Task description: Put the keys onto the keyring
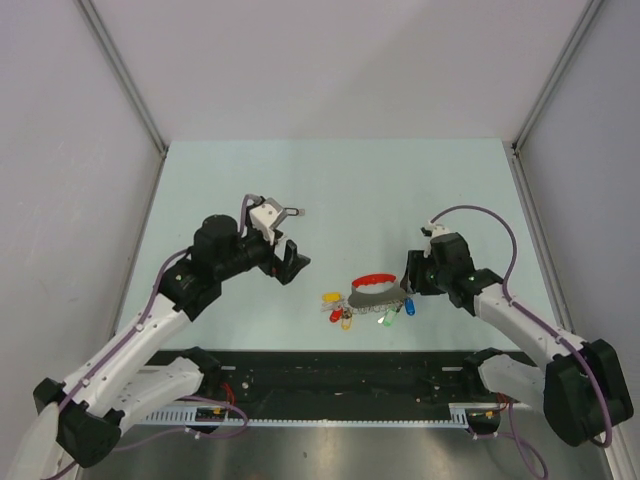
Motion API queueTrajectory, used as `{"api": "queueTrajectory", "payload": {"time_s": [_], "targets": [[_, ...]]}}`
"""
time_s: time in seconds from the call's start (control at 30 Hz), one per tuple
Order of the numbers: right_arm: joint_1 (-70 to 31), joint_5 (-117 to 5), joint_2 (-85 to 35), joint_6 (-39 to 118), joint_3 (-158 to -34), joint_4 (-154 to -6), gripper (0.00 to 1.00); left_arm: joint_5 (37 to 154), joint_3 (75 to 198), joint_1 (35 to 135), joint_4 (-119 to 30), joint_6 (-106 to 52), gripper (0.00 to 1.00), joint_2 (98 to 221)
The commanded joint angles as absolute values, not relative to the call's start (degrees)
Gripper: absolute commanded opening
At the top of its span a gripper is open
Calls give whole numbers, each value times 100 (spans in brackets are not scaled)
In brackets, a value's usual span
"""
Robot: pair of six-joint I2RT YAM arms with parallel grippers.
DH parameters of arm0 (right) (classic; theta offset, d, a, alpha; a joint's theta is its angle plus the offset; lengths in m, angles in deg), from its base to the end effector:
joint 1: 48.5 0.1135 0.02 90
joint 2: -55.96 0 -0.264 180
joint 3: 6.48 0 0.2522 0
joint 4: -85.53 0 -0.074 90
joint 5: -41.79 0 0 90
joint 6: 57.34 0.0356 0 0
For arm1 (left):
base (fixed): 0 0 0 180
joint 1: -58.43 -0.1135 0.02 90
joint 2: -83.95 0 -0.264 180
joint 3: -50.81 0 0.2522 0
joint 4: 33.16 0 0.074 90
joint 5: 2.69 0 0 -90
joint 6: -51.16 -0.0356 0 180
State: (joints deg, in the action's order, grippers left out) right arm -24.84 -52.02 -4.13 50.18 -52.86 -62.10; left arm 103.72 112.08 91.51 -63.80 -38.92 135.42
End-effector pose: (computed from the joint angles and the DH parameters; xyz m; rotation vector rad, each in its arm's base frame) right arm 0.1908 0.0862 0.2037 -0.1616 2.4086 0.4174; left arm 0.1664 -0.1204 0.3245 0.7484 1.8288 -0.6568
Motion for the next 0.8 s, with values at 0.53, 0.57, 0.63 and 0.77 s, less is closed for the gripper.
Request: {"api": "queueTrajectory", "payload": {"time_s": [0.53,0.57,0.63,0.77], "targets": [[-720,-5410,-2372,5385,-6039,-7228,45,9865,10975,9025,-6485,-4315,100,12992],[-484,-5357,-2480,5297,-6189,-7140,46,9883,10966,9016,-6485,-4306,100,12983],[-289,-5173,-2551,5217,-6445,-6885,47,9900,10940,9007,-6476,-4280,100,12974],[-314,-4604,-1842,5261,-6454,-6420,48,9909,10904,8999,-6441,-4253,100,12948]]}}
